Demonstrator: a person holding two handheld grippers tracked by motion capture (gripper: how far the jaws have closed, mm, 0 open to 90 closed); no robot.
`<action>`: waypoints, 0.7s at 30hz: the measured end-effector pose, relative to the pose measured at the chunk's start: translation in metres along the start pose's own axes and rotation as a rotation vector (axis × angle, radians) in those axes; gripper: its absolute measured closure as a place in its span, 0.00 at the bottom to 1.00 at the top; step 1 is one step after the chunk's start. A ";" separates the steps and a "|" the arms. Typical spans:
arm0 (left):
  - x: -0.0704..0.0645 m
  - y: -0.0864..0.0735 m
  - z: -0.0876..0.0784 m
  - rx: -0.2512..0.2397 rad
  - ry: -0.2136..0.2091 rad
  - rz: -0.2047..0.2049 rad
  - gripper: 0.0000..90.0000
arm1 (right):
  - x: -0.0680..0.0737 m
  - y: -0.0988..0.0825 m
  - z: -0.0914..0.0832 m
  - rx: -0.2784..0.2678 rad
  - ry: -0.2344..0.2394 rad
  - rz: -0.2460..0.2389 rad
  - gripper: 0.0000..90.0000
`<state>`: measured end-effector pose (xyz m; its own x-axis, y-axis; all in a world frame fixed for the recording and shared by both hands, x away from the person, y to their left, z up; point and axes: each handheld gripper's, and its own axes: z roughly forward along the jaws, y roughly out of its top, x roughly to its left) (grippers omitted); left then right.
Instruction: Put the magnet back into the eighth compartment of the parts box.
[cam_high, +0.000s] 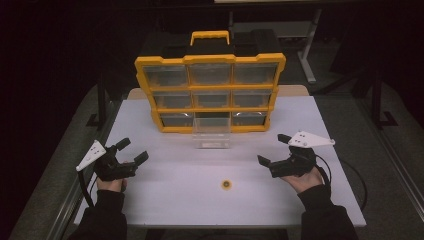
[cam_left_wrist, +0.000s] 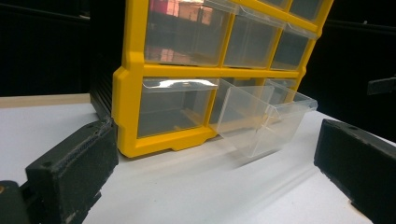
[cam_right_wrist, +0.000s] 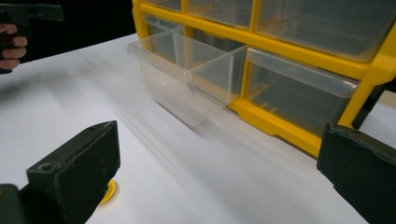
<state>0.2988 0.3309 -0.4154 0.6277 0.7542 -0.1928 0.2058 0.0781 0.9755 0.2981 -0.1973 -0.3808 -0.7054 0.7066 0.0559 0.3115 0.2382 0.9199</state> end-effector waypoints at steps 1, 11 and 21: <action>0.000 0.000 0.000 0.000 0.000 0.000 0.00 | 0.001 0.000 0.001 0.006 0.005 0.000 0.00; 0.000 0.000 0.000 -0.001 0.000 -0.001 0.00 | 0.006 0.004 0.007 0.033 0.036 -0.022 0.00; 0.000 0.000 0.000 -0.004 0.002 -0.001 0.00 | 0.012 0.006 0.016 0.076 0.069 -0.035 0.00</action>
<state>0.2986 0.3308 -0.4156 0.6259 0.7555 -0.1935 0.2035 0.0813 0.9757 0.3019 -0.1771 -0.3808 -0.7581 0.6500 0.0536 0.3316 0.3133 0.8899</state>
